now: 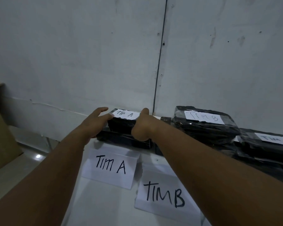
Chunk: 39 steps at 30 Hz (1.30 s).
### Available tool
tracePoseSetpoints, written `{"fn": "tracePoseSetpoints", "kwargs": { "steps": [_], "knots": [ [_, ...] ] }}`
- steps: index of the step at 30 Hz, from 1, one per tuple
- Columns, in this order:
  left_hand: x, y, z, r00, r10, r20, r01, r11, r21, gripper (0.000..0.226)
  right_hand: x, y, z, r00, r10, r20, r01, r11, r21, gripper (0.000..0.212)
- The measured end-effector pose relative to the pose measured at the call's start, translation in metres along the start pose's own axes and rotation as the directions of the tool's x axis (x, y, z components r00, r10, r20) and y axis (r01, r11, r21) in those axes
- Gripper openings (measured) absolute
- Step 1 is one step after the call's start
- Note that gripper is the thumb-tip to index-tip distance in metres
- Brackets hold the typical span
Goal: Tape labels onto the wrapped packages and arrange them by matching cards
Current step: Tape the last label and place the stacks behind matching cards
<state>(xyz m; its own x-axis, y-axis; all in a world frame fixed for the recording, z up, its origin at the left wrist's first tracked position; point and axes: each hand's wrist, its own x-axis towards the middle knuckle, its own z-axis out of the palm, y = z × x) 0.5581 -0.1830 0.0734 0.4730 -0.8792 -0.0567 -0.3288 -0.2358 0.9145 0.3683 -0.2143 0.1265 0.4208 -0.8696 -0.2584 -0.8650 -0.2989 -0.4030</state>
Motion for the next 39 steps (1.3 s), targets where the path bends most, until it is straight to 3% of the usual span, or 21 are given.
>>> {"fn": "tracePoseSetpoints", "kwargs": {
  "steps": [3, 6, 10, 13, 24, 39],
  "knots": [
    [-0.002, -0.005, 0.0, 0.995, 0.1, -0.015, -0.099, 0.992, 0.077, 0.032, 0.009, 0.003, 0.01, 1.0, 0.0, 0.007, 0.0, 0.999, -0.034, 0.093],
    [-0.007, -0.006, -0.001, 0.986, 0.165, 0.02, -0.166, 0.971, 0.17, 0.033, 0.003, 0.009, 0.016, 0.996, -0.056, -0.063, 0.051, 0.995, -0.082, 0.075],
    [-0.016, -0.01, -0.005, 0.969, 0.181, 0.167, -0.225, 0.929, 0.295, 0.089, -0.002, 0.015, 0.032, 0.97, -0.145, -0.196, 0.115, 0.981, -0.155, 0.059],
    [-0.011, -0.015, -0.004, 0.968, 0.202, 0.148, -0.247, 0.865, 0.437, 0.11, -0.001, 0.017, 0.039, 0.947, -0.188, -0.261, 0.144, 0.973, -0.178, 0.058],
    [0.011, -0.016, 0.004, 0.962, 0.244, 0.124, -0.272, 0.821, 0.502, 0.11, 0.023, 0.011, 0.041, 0.942, -0.149, -0.302, 0.114, 0.985, -0.131, 0.057],
    [0.076, -0.006, 0.023, 0.96, 0.249, 0.13, -0.274, 0.727, 0.63, 0.111, 0.085, 0.001, 0.032, 0.947, 0.091, -0.307, -0.094, 0.996, 0.003, 0.074]
  ]
}}
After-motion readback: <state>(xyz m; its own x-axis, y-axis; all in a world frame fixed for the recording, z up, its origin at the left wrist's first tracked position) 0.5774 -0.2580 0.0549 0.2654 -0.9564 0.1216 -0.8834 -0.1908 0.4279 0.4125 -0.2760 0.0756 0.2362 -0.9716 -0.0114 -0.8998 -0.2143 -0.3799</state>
